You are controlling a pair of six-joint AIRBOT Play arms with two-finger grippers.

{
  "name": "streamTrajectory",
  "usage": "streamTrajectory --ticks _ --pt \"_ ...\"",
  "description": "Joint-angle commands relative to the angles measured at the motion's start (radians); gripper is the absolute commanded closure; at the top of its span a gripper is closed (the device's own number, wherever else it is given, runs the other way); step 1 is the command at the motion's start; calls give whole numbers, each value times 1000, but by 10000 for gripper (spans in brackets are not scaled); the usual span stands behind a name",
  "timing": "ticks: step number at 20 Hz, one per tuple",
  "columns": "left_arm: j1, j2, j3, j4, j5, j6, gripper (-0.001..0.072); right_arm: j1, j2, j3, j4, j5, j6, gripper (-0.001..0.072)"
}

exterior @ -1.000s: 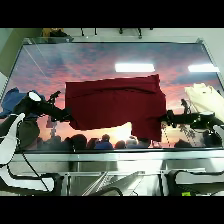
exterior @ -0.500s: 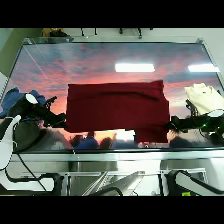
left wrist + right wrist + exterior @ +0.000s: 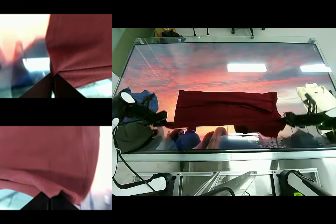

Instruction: Fold the shirts.

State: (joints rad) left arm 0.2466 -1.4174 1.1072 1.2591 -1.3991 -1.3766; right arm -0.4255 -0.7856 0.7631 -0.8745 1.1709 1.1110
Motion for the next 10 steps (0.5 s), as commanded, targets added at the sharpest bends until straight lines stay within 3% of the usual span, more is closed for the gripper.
streamTrajectory --ticks 1,6,10 --pt "-64 -41 164 -28 51 -2 695 51 -130 148 177 -124 -115 696" --pt "-149 -248 422 -21 92 -31 695 135 -394 392 198 -180 -133 695" --pt "-167 -428 578 -21 98 -49 695 149 -507 420 203 -238 -147 695"
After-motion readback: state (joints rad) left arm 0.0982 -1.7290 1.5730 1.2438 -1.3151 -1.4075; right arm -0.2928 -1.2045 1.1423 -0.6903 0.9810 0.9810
